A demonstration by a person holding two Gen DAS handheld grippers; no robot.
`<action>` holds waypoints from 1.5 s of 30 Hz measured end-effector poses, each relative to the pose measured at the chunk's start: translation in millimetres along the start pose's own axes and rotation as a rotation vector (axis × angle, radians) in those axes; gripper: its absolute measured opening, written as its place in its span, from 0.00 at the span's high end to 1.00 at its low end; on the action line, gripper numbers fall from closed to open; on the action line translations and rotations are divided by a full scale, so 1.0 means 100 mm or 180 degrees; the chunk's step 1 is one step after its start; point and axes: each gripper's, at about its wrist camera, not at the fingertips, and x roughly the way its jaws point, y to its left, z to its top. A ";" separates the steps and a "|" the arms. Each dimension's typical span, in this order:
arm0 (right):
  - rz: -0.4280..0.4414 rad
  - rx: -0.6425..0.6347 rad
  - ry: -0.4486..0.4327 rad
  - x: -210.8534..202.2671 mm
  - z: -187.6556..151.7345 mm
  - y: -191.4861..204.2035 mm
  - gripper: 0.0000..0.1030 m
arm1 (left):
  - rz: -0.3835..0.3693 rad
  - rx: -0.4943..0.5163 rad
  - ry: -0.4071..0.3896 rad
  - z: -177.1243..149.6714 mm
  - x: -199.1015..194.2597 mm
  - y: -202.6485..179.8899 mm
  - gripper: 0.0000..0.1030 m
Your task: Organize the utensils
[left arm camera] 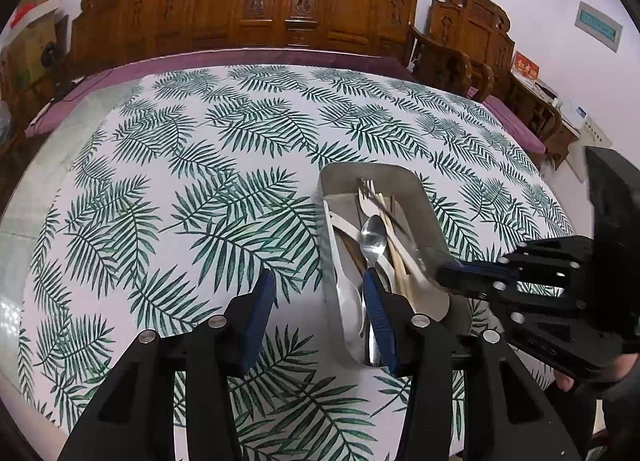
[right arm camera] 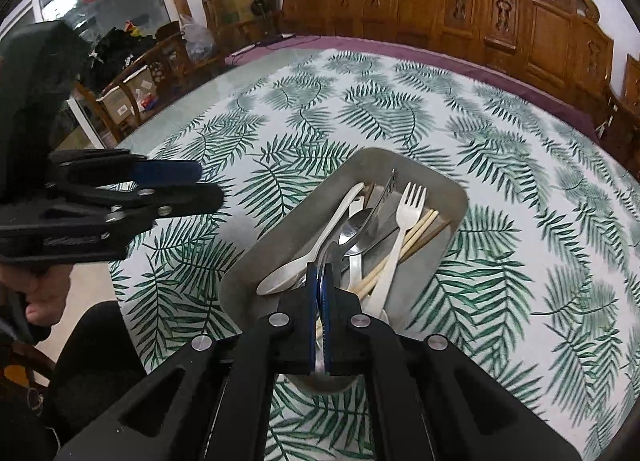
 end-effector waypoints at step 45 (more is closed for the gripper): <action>-0.0492 0.0539 -0.0821 -1.42 -0.71 0.01 0.32 | 0.0040 0.0128 -0.0481 -0.32 -0.87 -0.60 0.13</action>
